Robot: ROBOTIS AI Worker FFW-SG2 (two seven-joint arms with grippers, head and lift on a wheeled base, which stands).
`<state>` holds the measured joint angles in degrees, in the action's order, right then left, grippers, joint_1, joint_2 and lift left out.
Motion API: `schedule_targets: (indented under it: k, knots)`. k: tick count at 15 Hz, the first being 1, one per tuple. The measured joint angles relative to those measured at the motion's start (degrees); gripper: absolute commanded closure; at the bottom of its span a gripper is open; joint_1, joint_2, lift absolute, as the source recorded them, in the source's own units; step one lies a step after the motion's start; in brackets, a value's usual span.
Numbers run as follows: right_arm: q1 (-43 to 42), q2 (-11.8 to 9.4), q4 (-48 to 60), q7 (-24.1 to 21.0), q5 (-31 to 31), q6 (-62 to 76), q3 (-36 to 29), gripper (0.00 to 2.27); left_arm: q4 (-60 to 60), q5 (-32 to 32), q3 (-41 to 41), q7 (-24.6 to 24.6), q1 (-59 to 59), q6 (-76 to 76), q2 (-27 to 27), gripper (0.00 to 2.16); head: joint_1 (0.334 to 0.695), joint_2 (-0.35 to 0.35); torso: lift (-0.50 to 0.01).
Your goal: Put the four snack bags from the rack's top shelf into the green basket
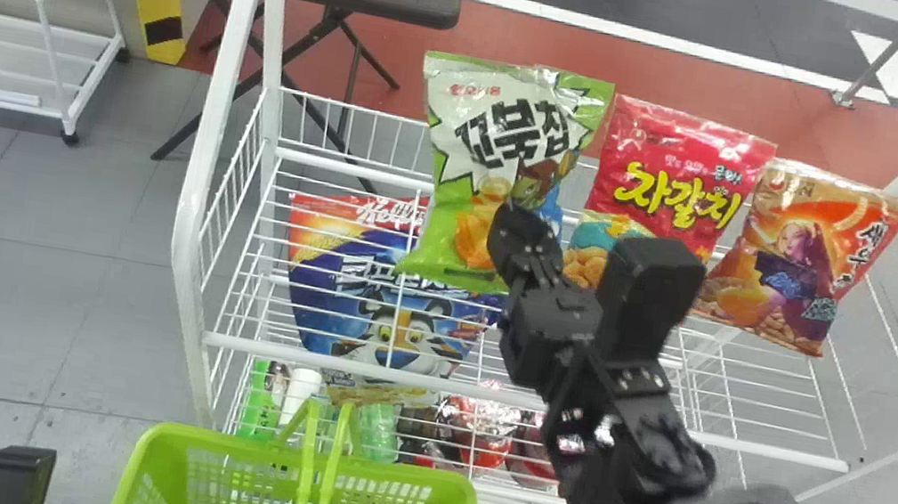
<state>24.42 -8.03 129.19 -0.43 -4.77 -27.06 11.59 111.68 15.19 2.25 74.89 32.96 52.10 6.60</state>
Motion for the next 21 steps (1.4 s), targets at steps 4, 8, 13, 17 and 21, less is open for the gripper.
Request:
schedule_targets:
  k: [4,8,13,17,21]
  knots:
    - [11.39,-4.51,13.15,-0.24,-4.17,-15.28,0.21,2.16,0.17,-0.10,0.23,0.02,-0.18,-0.16,-0.01,2.12,0.695,-0.140,0.000]
    - [18.43,-5.39,18.48,0.08,-4.75,-30.52,-0.82,2.16,0.31,0.09,0.34,0.13,-0.18,-0.28,0.03,2.12,0.695,-0.198,0.000]
    - [19.68,-4.66,13.27,1.89,-7.98,-37.96,-0.75,2.16,0.31,-0.01,0.29,0.08,0.00,-0.72,-0.21,2.12,0.695,-0.220,0.000]
    - [17.72,-4.37,9.09,2.34,-9.06,-33.99,2.87,2.16,0.38,-0.30,-0.04,0.06,0.01,-0.80,-0.34,2.12,0.695,-0.124,0.000]
    - [13.72,-4.36,5.13,2.22,-8.55,-32.46,7.80,1.97,0.39,-0.34,-0.14,0.19,0.26,-0.92,-0.32,2.12,0.695,-0.007,0.000]
